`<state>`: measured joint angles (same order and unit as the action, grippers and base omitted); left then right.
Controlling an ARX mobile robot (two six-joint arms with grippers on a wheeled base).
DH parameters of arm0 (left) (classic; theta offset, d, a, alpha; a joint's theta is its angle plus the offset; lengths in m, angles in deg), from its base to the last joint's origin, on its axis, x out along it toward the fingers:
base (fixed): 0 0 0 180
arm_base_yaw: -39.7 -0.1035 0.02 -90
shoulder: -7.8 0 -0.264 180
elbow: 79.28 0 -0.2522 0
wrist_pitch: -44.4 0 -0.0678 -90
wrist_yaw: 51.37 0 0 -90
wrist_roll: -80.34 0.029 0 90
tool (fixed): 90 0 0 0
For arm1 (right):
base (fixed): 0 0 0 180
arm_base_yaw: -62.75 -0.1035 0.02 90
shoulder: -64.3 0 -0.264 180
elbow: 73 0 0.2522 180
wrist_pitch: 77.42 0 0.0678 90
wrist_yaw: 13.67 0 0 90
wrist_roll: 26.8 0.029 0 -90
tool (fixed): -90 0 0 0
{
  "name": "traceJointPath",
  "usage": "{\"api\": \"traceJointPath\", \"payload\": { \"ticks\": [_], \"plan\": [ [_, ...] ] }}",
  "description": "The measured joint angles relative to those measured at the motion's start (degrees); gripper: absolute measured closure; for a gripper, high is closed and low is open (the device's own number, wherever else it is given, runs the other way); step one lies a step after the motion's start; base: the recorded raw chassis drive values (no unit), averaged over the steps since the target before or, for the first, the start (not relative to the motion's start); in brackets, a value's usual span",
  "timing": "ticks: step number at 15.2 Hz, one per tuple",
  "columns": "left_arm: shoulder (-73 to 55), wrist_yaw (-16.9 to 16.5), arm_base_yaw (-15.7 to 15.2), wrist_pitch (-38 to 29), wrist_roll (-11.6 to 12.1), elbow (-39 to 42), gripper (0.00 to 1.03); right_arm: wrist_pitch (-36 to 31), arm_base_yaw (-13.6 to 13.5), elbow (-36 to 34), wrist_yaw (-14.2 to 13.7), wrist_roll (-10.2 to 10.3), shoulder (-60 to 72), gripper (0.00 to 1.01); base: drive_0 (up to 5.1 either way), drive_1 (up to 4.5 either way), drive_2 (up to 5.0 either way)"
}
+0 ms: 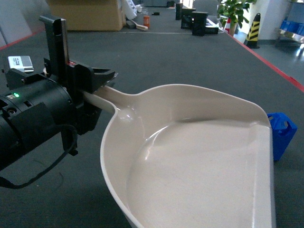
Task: Place part in tray to right shelf
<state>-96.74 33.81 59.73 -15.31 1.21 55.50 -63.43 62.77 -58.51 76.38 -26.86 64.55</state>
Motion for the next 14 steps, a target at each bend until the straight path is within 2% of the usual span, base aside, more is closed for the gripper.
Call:
{"api": "traceJointPath", "payload": {
  "ticks": [3, 6, 7, 8, 9, 10, 11, 12, 14],
  "plan": [
    [1.2, 0.4, 0.8, 0.1, 1.5, 0.9, 0.89, 0.0, 0.0, 0.0, 0.0, 0.0, 0.0, 0.03, 0.0, 0.00, 0.0],
    [1.4, 0.6, 0.5, 0.1, 1.6, 0.9, 0.89, 0.0, 0.0, 0.0, 0.0, 0.0, 0.0, 0.03, 0.0, 0.00, 0.0],
    [1.4, 0.5, 0.6, 0.1, 1.6, 0.9, 0.89, 1.1, -0.2, 0.1, -0.9, 0.0, 0.2, 0.03, 0.0, 0.00, 0.0],
    [1.4, 0.5, 0.6, 0.1, 1.6, 0.9, 0.89, 5.4, -2.6, 2.6, -8.9, 0.1, 6.6, 0.03, 0.0, 0.00, 0.0],
    [1.4, 0.5, 0.6, 0.1, 1.6, 0.9, 0.89, 1.6, -1.0, 4.3, -9.9, 0.5, 15.1, 0.03, 0.0, 0.00, 0.0],
    [1.4, 0.4, 0.6, 0.0, 1.6, 0.9, 0.89, -4.6, 2.9, 6.3, -8.7, 0.9, 24.3, 0.03, 0.0, 0.00, 0.0],
    [1.4, 0.5, 0.6, 0.2, 1.6, 0.9, 0.89, -11.1, 5.5, 8.4, -7.6, 0.9, 32.8, 0.03, 0.0, 0.00, 0.0],
    [1.4, 0.5, 0.5, 0.1, 1.6, 0.9, 0.89, -18.4, 6.9, 12.2, -5.9, 0.9, 44.0, 0.03, 0.0, 0.00, 0.0],
    [1.4, 0.5, 0.6, 0.1, 1.6, 0.9, 0.89, -24.0, 6.8, 19.8, -4.1, 1.0, 60.7, 0.03, 0.0, 0.00, 0.0]
  ]
}}
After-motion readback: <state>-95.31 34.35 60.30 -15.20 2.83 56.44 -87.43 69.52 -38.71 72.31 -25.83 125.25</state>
